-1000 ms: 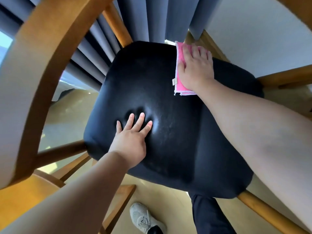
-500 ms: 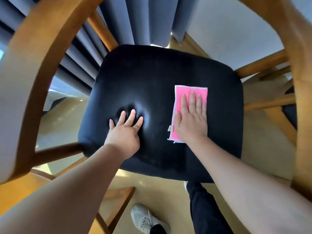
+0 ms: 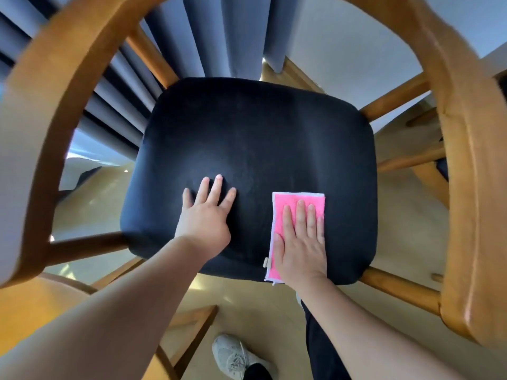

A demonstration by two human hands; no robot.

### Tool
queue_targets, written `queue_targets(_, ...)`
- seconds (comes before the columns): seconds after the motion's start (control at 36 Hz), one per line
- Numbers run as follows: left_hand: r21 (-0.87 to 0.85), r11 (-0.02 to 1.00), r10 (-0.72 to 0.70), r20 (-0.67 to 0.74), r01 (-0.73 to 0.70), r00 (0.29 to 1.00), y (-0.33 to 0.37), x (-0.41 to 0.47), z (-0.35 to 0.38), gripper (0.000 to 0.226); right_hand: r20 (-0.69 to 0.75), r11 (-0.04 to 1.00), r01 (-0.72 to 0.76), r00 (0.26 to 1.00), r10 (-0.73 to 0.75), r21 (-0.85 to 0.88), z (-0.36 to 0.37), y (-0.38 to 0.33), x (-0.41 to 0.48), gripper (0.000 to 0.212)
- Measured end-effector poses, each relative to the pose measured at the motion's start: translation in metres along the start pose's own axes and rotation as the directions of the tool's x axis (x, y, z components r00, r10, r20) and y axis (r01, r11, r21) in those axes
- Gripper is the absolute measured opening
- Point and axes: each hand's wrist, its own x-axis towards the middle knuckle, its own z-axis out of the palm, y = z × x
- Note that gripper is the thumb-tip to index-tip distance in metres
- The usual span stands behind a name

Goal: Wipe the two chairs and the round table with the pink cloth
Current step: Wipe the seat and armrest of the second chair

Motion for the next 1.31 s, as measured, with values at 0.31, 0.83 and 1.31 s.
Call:
queue_targets(0.31,-0.189,0.982,0.02,0.159,0.01,0.987,0.011,0.003,-0.001,0.087,0.007,1.0,-0.016,1.0,0.016,-0.009,-0.007,0.001,0.023,0.062)
queue_targets(0.83,-0.146,0.989,0.012,0.198,0.018,0.98,0.012,0.008,-0.001,0.089,-0.051,0.991,0.012,0.998,-0.019,-0.133,-0.09,0.017,0.259,0.062)
queue_targets(1.31,-0.133,0.991,0.029,0.216,0.0,0.976,0.012,0.01,0.002,0.089,-0.08,0.997,-0.008,0.997,0.002,-0.071,-0.086,0.034,0.241,0.061)
